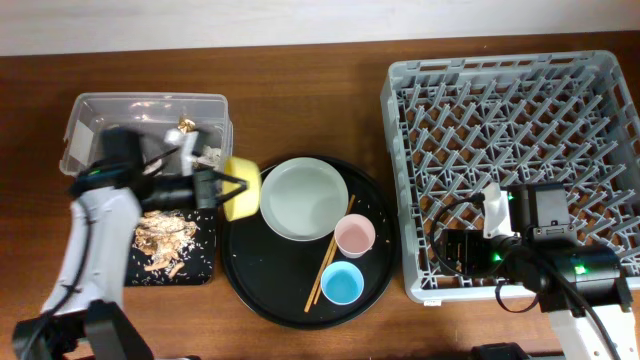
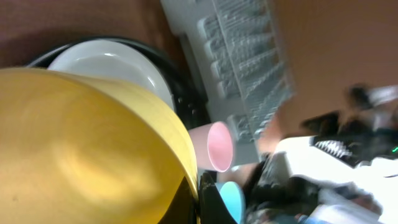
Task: Sort waste into correct bins and load items into the dishwasher rack
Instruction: 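Set the yellow bowl on the plate and grasp the blue cup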
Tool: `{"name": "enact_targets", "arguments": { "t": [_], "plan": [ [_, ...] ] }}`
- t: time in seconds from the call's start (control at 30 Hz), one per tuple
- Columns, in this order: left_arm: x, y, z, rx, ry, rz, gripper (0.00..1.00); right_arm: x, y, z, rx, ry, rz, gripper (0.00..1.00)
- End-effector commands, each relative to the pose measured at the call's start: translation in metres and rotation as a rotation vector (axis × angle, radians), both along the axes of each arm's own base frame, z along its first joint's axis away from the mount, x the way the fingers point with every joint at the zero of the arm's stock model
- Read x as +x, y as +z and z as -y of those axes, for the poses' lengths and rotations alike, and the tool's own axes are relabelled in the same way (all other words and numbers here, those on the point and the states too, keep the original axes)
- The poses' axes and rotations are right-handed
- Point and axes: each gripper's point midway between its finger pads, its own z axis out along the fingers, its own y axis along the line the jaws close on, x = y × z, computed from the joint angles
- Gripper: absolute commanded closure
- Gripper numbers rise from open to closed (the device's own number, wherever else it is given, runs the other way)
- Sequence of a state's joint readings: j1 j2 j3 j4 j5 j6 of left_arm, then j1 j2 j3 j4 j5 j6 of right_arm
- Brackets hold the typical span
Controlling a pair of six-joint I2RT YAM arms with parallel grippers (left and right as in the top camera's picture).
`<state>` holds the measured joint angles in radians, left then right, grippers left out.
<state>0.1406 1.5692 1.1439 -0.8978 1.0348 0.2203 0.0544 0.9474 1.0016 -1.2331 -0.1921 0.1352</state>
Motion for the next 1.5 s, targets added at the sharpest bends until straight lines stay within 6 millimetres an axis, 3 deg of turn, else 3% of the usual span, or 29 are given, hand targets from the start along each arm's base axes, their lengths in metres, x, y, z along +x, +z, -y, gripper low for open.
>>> {"name": "enact_targets", "arguments": {
  "t": [0.0, 0.07, 0.13, 0.2, 0.33, 0.37, 0.43, 0.5, 0.6, 0.7, 0.73, 0.87, 1.0, 1.07, 1.1, 1.13, 1.17, 1.37, 1.47],
  "plan": [
    [0.012, -0.011, 0.039, 0.276, -0.073, 0.104, 1.0, 0.002, 0.007, 0.0, -0.005, -0.003, 0.023, 0.01],
    [0.016, -0.022, 0.07, 0.44, -0.109, 0.192, 1.0, 0.002, 0.007, 0.0, -0.005, -0.003, 0.023, 0.01],
    [0.017, -0.035, 0.083, 0.612, -0.122, 0.255, 1.0, 0.002, 0.007, 0.0, -0.004, -0.003, 0.023, 0.01],
    [0.012, -0.06, 0.099, 0.763, -0.169, 0.28, 1.0, 0.002, 0.007, 0.0, -0.004, -0.003, 0.023, 0.01],
    [0.009, -0.089, 0.111, 0.793, -0.22, 0.245, 0.99, 0.001, 0.007, 0.0, -0.005, -0.003, 0.017, 0.01],
    [0.009, -0.094, 0.111, 0.798, -0.226, 0.235, 0.92, 0.001, 0.007, 0.0, -0.005, -0.003, 0.016, 0.01],
    [0.008, -0.096, 0.111, 0.801, -0.23, 0.229, 0.85, 0.0, 0.007, 0.0, -0.005, -0.003, 0.015, 0.01],
    [0.006, -0.094, 0.11, 0.801, -0.231, 0.226, 0.61, 0.0, 0.007, 0.0, -0.005, -0.003, 0.015, 0.01],
    [-0.002, -0.067, 0.106, 0.79, -0.185, 0.179, 0.56, 0.0, 0.006, 0.001, -0.005, -0.002, 0.013, 0.01],
    [-0.036, -0.024, 0.118, 0.633, -0.234, 0.149, 0.47, 0.0, 0.006, 0.001, -0.006, -0.003, 0.012, 0.01],
    [-0.048, -0.021, 0.119, 0.603, -0.261, 0.122, 0.44, 0.0, 0.006, 0.001, -0.006, -0.003, 0.011, 0.01],
    [-0.106, -0.057, 0.115, 0.676, -0.399, -0.034, 0.44, -0.001, 0.006, 0.001, -0.006, -0.002, 0.009, 0.01],
    [-0.14, -0.096, 0.116, 0.708, -0.468, -0.088, 0.44, -0.003, 0.005, 0.001, -0.006, -0.002, -0.001, 0.01],
    [-0.147, -0.108, 0.117, 0.711, -0.485, -0.082, 0.45, -0.005, 0.004, 0.001, -0.007, -0.002, -0.008, 0.01],
    [-0.148, -0.113, 0.116, 0.709, -0.484, -0.08, 0.51, -0.005, 0.004, 0.001, -0.007, -0.002, -0.011, 0.01],
    [-0.148, -0.116, 0.116, 0.707, -0.483, -0.076, 0.63, -0.005, 0.004, 0.001, -0.007, -0.003, -0.011, 0.01],
    [-0.146, -0.119, 0.117, 0.704, -0.456, -0.086, 0.96, -0.005, 0.004, 0.001, -0.007, -0.002, -0.011, 0.01],
    [-0.144, -0.117, 0.117, 0.7, -0.431, -0.096, 1.0, -0.005, 0.004, 0.001, -0.007, -0.003, -0.011, 0.01],
    [-0.13, -0.086, 0.105, 0.677, -0.36, -0.08, 1.0, -0.005, 0.004, 0.003, -0.02, -0.008, -0.01, 0.01]
  ]
}}
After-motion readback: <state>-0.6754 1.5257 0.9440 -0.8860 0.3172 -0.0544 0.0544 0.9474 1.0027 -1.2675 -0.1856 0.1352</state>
